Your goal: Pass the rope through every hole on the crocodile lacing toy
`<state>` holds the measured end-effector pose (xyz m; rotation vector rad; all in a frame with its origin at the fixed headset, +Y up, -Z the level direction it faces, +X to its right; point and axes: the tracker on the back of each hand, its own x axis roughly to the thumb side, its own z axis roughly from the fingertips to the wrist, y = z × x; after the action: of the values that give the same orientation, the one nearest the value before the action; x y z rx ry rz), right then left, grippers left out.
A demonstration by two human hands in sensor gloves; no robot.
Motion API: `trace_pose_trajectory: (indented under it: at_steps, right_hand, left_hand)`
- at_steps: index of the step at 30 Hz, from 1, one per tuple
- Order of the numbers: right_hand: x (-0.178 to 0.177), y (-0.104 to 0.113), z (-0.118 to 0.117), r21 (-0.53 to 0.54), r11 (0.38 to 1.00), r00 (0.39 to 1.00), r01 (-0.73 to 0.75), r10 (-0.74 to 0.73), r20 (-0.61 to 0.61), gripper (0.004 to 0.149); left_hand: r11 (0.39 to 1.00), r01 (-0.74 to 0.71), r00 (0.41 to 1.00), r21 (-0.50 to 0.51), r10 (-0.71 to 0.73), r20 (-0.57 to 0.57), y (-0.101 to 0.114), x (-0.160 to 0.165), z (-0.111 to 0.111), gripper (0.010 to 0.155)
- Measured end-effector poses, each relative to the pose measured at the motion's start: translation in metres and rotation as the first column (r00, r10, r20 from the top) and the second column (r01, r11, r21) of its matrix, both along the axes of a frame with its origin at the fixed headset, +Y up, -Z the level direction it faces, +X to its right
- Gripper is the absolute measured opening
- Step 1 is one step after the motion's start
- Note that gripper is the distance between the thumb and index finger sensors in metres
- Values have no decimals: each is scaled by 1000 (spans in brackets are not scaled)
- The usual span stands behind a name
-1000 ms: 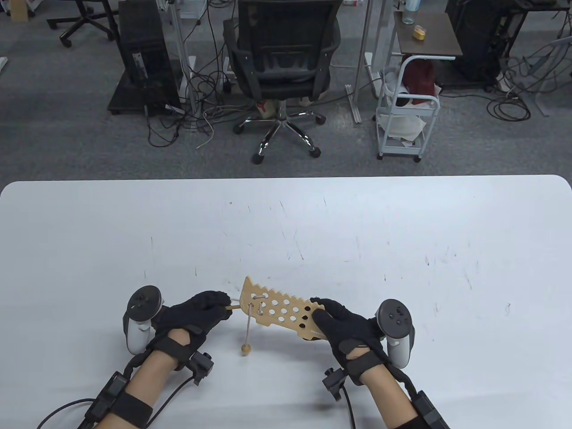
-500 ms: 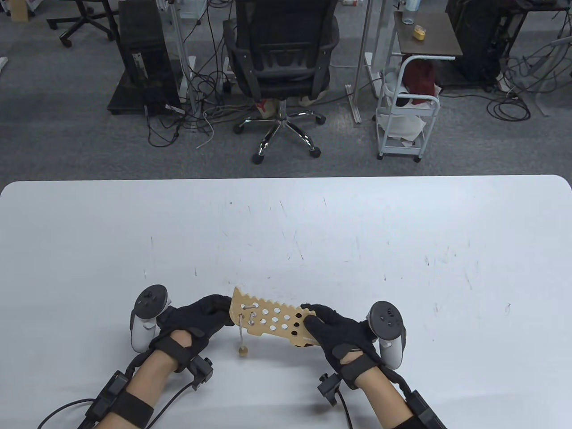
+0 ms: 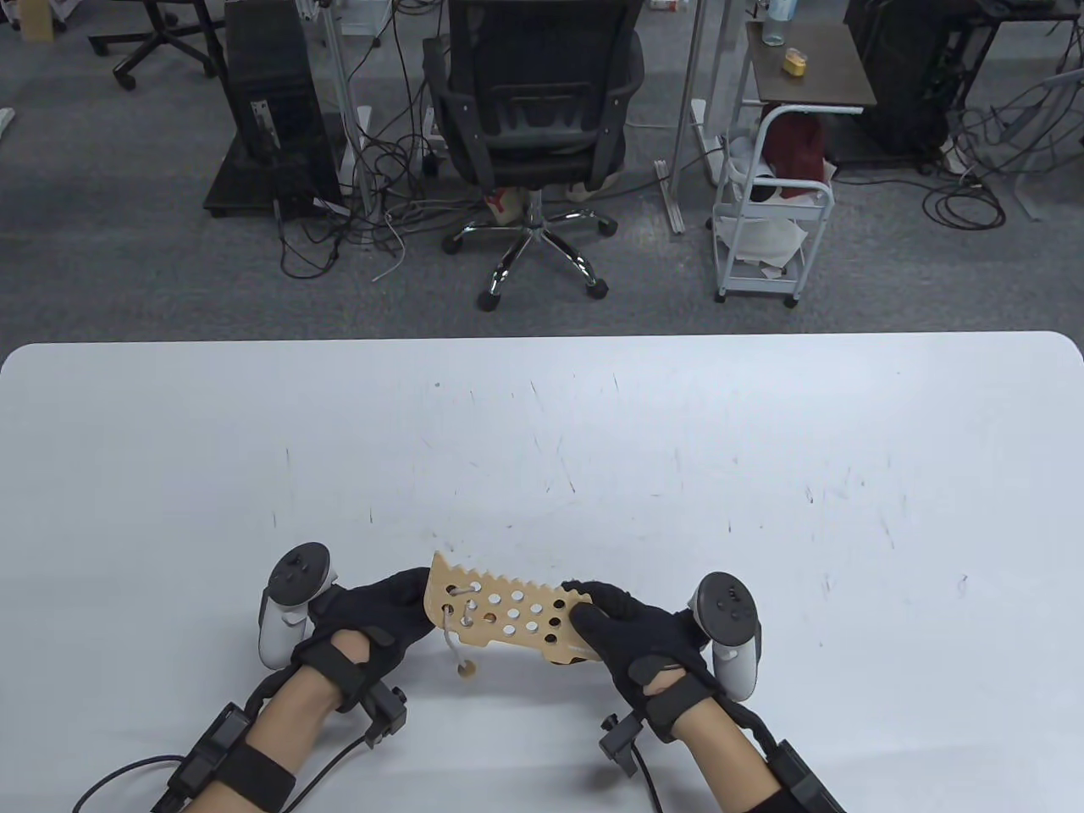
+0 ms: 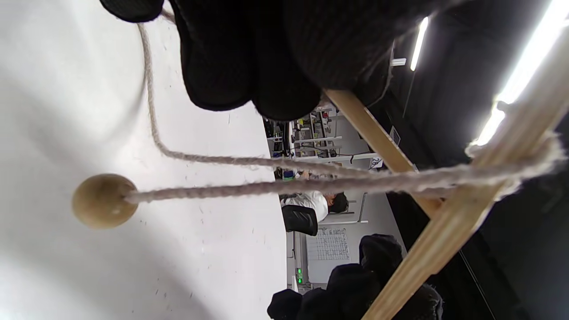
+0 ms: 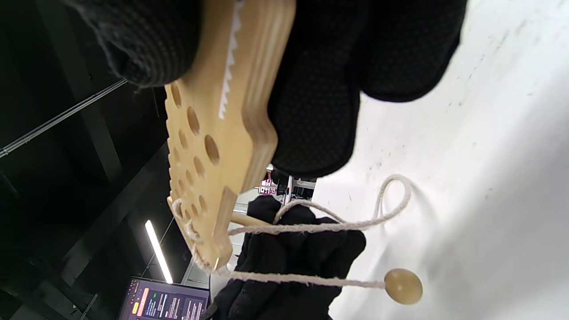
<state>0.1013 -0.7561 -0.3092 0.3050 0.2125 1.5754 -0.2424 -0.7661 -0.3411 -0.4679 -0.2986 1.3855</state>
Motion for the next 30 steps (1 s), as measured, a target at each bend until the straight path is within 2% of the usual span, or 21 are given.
trace_pose_trajectory:
  at_steps: [3, 24, 28, 30]
  right_hand:
    - [0, 1, 0, -4, 1000, 1000, 11, -11, 2, 46]
    - [-1, 2, 1, -8, 1000, 999, 30, -30, -24, 46]
    - [-3, 1, 1, 4, 1000, 999, -17, 17, -28, 46]
    - [-4, 1, 1, 2, 1000, 1000, -20, 20, -24, 46]
  left_hand:
    - [1000, -4, 1000, 21, 4, 11, 1, 2, 0, 41]
    - [991, -129, 992, -39, 129, -11, -3, 5, 3, 43]
    - [982, -180, 983, -63, 182, 35, -2, 11, 5, 44]
    - [968, -229, 968, -105, 238, 79, -2, 16, 7, 43]
